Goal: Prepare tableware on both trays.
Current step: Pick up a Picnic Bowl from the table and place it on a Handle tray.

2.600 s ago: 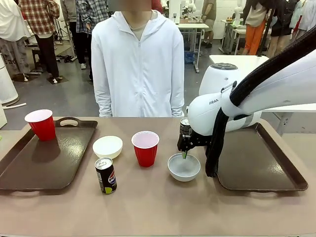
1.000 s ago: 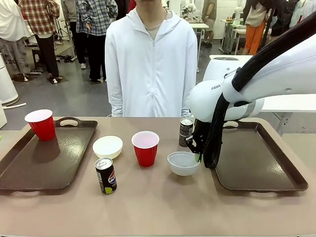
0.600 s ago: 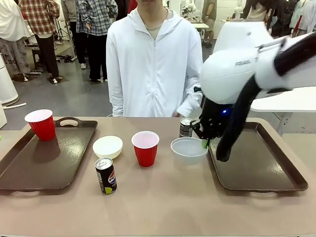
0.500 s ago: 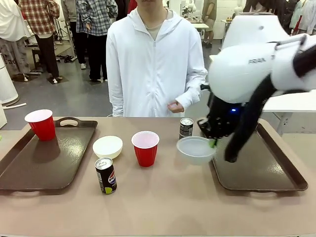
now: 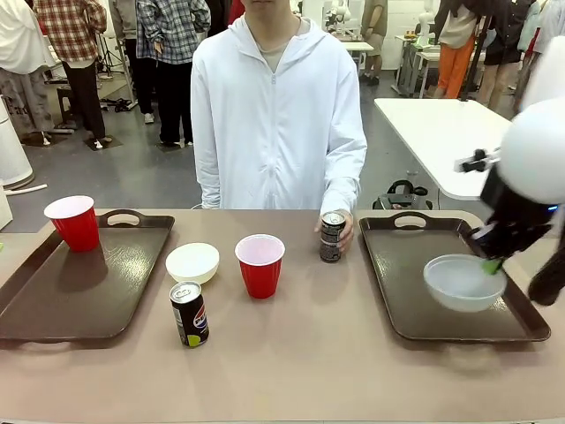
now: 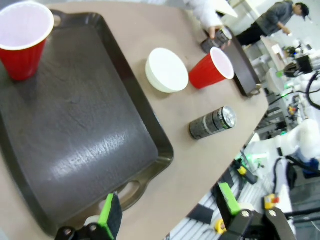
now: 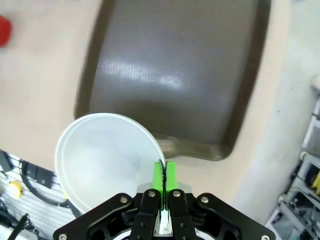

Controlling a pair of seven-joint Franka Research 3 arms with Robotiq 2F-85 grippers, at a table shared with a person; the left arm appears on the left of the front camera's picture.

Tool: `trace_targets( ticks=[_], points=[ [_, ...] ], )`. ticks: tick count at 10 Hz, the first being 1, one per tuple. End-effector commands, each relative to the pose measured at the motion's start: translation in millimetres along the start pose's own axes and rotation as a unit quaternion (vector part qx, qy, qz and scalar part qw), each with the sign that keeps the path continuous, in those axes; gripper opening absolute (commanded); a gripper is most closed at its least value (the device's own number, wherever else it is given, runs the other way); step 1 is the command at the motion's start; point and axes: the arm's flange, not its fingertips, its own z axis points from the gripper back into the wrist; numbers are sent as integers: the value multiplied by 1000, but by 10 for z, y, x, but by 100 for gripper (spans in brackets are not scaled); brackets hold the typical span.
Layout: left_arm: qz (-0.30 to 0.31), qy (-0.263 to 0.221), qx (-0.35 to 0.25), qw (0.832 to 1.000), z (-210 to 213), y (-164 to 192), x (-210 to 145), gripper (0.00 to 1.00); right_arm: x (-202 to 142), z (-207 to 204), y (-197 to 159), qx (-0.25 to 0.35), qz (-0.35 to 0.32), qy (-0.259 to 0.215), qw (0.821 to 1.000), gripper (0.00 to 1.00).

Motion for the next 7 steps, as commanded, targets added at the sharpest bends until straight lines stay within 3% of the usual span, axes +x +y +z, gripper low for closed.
trace_targets(
  ticks=[1,3,7],
  points=[
    [0,-3,-4,1000,8,1,-4,100,-85,-147,-395,38,-11,-41,998,0],
    [0,-3,-4,1000,8,1,-4,100,20,-279,-568,57,-29,-68,996,0],
    [0,-3,-4,1000,8,1,-4,100,372,-758,-572,48,-55,-79,994,0]
  ],
)
